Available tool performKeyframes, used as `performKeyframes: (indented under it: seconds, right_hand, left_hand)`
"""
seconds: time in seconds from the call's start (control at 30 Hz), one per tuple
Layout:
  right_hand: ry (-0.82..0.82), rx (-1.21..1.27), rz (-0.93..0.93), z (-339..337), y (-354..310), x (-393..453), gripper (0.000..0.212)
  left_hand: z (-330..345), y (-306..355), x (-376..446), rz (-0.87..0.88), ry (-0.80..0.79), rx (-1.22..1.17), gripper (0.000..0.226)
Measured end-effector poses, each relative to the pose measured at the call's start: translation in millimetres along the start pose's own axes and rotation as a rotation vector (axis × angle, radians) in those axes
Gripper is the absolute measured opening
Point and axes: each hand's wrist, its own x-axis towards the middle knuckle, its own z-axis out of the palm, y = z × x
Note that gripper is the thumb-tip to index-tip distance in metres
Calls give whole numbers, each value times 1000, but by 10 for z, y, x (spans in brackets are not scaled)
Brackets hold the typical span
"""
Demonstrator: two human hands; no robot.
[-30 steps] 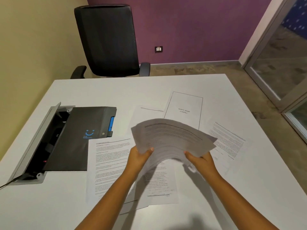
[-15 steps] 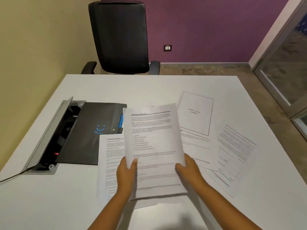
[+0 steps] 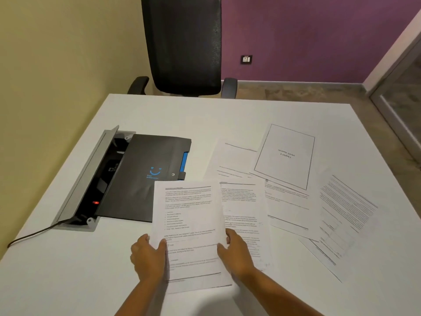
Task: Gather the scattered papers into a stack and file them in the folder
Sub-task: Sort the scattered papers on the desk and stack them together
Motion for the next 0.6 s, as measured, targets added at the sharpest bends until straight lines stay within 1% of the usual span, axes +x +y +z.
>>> performKeyframes:
  seconds: [0.1,0.17,0.23,0.3,0.37,0.4,0.43,0.47,0.53,0.6]
  right_hand:
    - [-62,-58,-9,13,26,46,39]
    - [-66,-84,-7,-26,49,85,44]
    - [18,-105,16,-139,112,124,50]
    - [173,-150,33,-316,196,156,52]
    - [357,-287,70,-534,292,179,54]
    - [431,-390,97,-644,328,183,57]
    - [470,-489,132,-737,365,193,61]
    - [486,-549,178,-810,393,206,66]
    - [456,-557,286,-888,416,239,71]
    - [407,-538,348,-902,424,281,67]
  left_hand:
    - [36,0,48,-1,-82,-8,48]
    - [57,3,82,-5,-105,4,46]
    - [72,8,122,-8,-122,-12,46]
    - [76,27,139,-4,-161,-65,45]
    - [94,48,132,-9,-192,-96,45]
    - [115,43,138,-10,-200,-102,44]
    - [131,47,133,-12,-205,-106,44]
    - [148,47,137,-11,-207,-107,43]
    - [178,48,155,-16,-206,-107,41]
    - [198,45,174,-28,-208,-102,39]
